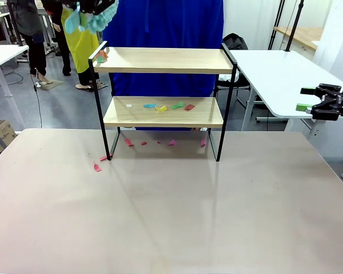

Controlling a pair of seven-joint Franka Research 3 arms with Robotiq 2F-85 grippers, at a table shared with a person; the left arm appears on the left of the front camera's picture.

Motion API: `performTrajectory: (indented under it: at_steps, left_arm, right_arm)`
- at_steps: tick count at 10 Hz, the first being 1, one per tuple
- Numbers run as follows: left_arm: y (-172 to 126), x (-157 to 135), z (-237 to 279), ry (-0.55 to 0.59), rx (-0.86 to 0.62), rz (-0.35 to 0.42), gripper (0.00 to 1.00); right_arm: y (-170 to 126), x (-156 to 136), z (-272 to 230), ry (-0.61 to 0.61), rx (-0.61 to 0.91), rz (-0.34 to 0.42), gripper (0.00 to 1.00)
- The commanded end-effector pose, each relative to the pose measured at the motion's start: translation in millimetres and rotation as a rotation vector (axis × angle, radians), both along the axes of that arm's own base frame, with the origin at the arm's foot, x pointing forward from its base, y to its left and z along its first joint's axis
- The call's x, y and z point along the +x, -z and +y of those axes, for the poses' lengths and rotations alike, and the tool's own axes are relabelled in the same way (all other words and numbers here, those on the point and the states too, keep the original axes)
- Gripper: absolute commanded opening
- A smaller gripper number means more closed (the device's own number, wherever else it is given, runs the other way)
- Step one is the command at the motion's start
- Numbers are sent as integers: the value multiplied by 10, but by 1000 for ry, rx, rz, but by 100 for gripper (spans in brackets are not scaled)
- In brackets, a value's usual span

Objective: Clean the shelf.
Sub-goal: Clean the specific section of the Shelf indicated by the human with the Duster.

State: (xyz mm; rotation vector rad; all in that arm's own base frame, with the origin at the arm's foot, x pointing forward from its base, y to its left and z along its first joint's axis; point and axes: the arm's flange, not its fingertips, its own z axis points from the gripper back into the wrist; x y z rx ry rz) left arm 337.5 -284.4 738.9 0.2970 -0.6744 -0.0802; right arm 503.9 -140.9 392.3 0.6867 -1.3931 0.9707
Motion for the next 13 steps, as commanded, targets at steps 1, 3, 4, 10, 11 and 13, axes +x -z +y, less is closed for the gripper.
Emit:
performTrajectory:
  at_steps: [1, 3, 4, 10, 11, 13]
  left_arm:
    - [0, -159, 361, 228, -107, 38, 13]
    - [-258, -322, 815, 455, -113, 94, 13]
    - [-337, -452, 1034, 553, -81, 138, 13]
    - [-93, -889, 1414, 1225, 227, 350, 13]
    - [78, -935, 1382, 1262, 347, 409, 13]
    - [500, -948, 1210, 1395, 491, 510, 13]
  right_arm:
    - [-26, 2, 10, 0, -1, -6, 100]
    - [-26, 2, 10, 0, -1, -6, 100]
    - [-26, 2, 10, 0, -1, -6, 100]
    - [-26, 2, 10, 0, -1, -6, 100]
    - [-26, 2, 10, 0, -1, -6, 100]
    - [-26, 2, 10, 0, -1, -6, 100]
